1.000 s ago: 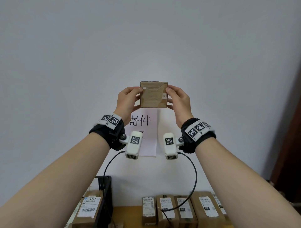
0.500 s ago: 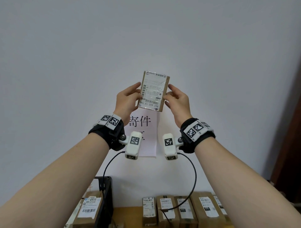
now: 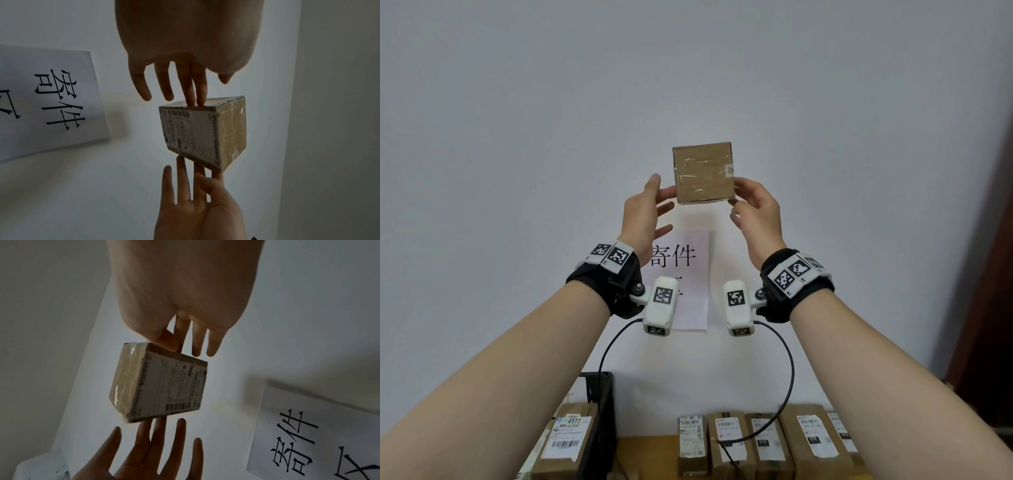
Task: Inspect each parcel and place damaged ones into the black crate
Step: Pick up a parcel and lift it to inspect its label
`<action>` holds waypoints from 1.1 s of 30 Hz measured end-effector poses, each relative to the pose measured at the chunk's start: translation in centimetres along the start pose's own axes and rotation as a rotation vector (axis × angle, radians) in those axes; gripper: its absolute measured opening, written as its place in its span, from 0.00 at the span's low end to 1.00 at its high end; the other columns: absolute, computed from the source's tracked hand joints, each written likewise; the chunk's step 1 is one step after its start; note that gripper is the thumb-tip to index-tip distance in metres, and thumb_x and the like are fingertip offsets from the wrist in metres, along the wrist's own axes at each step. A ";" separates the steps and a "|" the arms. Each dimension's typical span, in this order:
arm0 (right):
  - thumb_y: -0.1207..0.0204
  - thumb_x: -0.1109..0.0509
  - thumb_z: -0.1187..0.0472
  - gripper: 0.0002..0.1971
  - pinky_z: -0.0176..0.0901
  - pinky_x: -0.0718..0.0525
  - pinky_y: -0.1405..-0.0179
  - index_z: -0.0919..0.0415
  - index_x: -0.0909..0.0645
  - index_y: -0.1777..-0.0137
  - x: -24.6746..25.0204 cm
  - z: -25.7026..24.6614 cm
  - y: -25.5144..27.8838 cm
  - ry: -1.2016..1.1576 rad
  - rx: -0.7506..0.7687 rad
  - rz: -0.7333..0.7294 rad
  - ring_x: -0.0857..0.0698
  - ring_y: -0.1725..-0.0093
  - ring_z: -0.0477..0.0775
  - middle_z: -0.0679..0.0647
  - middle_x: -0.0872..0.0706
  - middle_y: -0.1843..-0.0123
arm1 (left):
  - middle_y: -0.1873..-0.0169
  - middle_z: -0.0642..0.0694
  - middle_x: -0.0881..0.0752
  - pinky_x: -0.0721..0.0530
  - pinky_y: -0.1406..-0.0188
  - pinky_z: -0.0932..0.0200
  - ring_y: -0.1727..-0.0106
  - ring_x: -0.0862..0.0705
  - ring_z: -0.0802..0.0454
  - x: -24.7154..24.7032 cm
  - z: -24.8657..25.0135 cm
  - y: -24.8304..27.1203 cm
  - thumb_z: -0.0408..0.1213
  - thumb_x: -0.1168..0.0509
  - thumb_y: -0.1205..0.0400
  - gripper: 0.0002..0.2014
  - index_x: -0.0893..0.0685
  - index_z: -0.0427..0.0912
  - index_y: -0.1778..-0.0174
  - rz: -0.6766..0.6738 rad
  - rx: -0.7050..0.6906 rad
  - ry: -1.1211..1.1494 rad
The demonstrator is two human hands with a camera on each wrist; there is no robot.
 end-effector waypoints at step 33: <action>0.15 0.43 0.68 0.12 0.62 0.09 0.40 0.60 0.18 0.46 0.4 -1.0 1.2 -0.050 -0.131 0.015 0.10 0.53 0.59 0.55 0.12 0.43 | 0.53 0.53 0.07 0.07 0.47 0.45 0.43 0.08 0.50 0.1 0.0 0.6 0.46 0.32 0.11 0.09 0.10 0.47 0.46 -0.057 -0.029 0.060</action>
Point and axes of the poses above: each hand's wrist, its own y-axis away from the middle knuckle, its own x-axis out of the back of the hand, z = x × y, the point moved 1 cm from there along -y, towards the middle knuckle
